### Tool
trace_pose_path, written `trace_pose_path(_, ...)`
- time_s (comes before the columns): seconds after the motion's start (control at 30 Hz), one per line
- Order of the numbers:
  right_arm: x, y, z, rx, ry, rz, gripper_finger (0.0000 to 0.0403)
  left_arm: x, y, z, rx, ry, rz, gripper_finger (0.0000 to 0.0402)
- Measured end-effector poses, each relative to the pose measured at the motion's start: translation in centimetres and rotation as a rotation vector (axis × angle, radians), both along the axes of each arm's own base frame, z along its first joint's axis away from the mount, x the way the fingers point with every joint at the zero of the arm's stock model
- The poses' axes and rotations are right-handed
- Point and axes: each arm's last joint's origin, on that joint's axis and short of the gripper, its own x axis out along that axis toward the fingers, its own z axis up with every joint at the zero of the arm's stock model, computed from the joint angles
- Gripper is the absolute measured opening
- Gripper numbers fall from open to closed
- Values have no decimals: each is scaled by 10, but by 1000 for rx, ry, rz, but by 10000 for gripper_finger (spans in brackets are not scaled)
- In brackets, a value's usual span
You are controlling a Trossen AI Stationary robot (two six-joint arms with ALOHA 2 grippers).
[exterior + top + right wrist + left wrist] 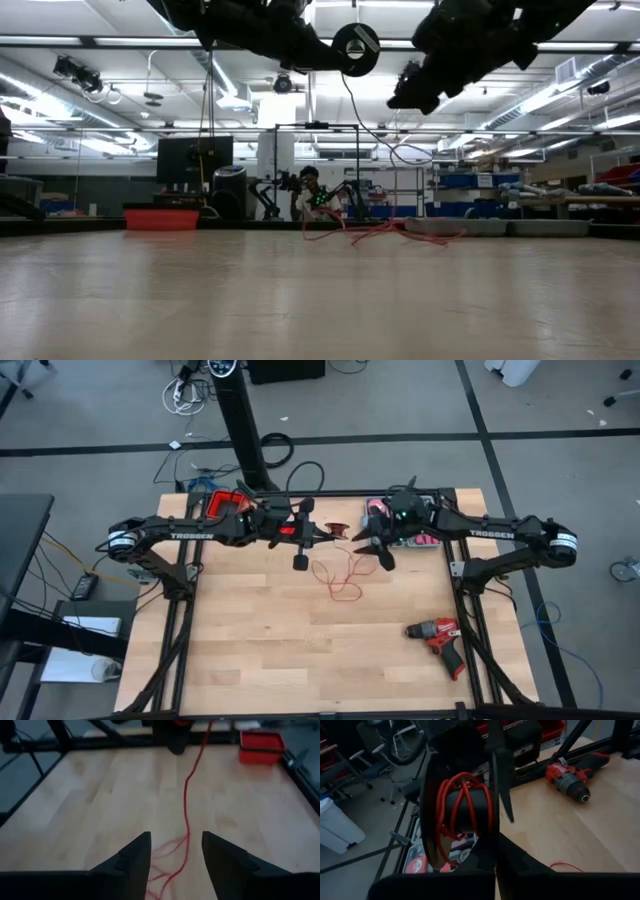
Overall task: Coil cords
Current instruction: Coil the red wire onto the black spool
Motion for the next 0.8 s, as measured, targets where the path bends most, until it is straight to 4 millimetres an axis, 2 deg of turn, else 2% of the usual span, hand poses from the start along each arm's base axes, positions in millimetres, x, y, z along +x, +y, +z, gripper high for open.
trace_pose_path(0.2,18,0,-17,-87,-94,-82,166,0,0,2,15,-18,-1,0)
trace_pose_path(0.33,32,4,-27,-95,-177,-76,159,0,0,2,17,-19,-2,0)
trace_pose_path(0.5,47,4,-45,-91,-176,-81,150,0,0,2,17,-17,-2,0)
trace_pose_path(0.63,51,4,-49,-97,-182,-97,130,0,0,1,15,-9,-1,0)
trace_pose_path(0.8,48,2,-45,-108,-186,-109,83,0,0,-1,11,10,0,0)
